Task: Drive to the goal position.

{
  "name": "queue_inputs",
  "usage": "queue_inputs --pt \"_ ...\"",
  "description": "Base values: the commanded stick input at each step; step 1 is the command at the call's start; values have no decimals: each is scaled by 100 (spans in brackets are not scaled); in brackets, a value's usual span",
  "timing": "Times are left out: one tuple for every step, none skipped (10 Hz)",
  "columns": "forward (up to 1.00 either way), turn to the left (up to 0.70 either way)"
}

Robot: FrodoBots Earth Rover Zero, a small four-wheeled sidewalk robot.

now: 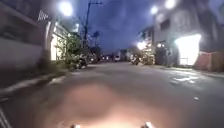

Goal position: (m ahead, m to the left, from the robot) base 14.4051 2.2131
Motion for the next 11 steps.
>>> queue_inputs --pt "50 0" --pt "50 0" --pt "50 0" --pt "50 0" --pt "50 0" --pt "50 0" --pt "50 0" --pt "50 0" --pt "50 0" --pt "50 0" --pt "50 0"
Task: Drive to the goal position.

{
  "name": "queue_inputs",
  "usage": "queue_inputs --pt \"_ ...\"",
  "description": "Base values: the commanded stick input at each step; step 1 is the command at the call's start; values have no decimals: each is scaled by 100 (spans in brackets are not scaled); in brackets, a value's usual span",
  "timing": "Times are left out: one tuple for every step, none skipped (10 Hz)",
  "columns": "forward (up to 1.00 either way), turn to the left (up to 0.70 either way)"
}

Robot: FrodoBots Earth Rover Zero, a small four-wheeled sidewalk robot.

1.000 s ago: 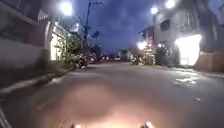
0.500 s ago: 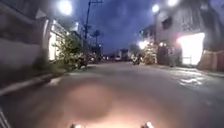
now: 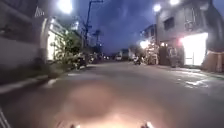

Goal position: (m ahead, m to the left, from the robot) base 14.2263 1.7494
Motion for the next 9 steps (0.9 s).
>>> queue_inputs --pt "50 0" --pt "50 0" --pt "50 0" --pt "50 0" --pt "50 0" --pt "50 0" --pt "50 0" --pt "50 0" --pt "50 0"
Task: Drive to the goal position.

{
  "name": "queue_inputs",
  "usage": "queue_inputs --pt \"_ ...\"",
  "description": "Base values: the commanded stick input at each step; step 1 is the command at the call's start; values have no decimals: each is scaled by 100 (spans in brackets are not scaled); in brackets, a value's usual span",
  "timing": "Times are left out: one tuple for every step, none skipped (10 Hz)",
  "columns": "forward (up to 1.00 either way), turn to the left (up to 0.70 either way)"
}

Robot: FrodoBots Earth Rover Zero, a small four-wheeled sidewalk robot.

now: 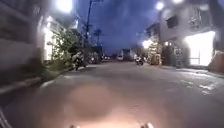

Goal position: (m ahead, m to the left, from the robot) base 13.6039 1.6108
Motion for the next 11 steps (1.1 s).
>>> queue_inputs --pt "50 0" --pt "50 0" --pt "50 0" --pt "50 0" --pt "50 0" --pt "50 0" --pt "50 0" --pt "50 0" --pt "50 0" --pt "50 0" --pt "50 0"
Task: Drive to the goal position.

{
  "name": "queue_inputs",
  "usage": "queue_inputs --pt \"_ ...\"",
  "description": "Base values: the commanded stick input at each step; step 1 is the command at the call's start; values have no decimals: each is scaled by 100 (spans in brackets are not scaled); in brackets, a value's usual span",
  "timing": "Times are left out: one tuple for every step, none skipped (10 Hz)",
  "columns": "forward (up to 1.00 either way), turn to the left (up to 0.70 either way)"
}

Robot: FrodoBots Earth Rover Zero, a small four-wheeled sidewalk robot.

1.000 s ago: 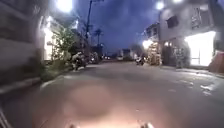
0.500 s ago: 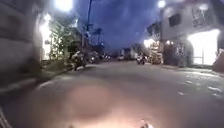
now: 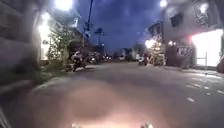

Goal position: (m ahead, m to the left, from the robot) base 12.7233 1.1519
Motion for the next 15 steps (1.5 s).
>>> queue_inputs --pt "50 0" --pt "50 0" --pt "50 0" --pt "50 0" --pt "50 0" --pt "50 0" --pt "50 0" --pt "50 0" --pt "50 0" --pt "50 0" --pt "50 0" --pt "50 7" --pt "50 48" --pt "50 50" --pt "50 50"
